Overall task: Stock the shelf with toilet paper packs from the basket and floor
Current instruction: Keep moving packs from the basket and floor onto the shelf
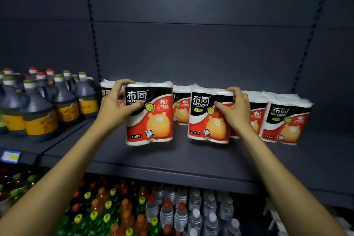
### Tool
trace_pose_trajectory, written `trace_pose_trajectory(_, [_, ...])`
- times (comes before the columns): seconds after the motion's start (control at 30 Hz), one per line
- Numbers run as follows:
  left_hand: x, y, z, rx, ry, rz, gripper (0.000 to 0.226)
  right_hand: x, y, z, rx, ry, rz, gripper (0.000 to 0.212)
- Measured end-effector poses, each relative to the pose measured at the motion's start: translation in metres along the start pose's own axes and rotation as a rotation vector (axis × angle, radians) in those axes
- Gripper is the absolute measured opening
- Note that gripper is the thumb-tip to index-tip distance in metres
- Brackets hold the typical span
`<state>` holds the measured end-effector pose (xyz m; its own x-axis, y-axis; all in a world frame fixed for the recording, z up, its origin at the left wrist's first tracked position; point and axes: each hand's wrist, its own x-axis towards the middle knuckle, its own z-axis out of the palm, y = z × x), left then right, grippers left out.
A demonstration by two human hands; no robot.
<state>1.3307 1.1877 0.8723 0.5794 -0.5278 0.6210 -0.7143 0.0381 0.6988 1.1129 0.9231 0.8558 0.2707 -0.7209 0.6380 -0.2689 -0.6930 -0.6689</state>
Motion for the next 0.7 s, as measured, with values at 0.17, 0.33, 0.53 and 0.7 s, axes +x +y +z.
trace_pose_trajectory(0.17, [0.035, -0.017, 0.017, -0.027, -0.037, 0.036, 0.05, 0.023, 0.014, 0.019, -0.051, 0.059, 0.023, 0.05])
trace_pose_trajectory(0.33, [0.063, -0.031, 0.03, -0.05, -0.061, 0.078, 0.051, 0.026, 0.026, 0.036, -0.101, 0.067, -0.038, 0.051])
trace_pose_trajectory(0.53, [0.081, -0.045, 0.05, -0.116, -0.118, 0.097, 0.051, 0.024, 0.042, 0.049, -0.299, 0.107, -0.073, 0.054])
trace_pose_trajectory(0.7, [0.087, -0.057, 0.061, -0.121, -0.152, 0.105, 0.052, 0.024, 0.053, 0.056, -0.371, 0.093, -0.082, 0.055])
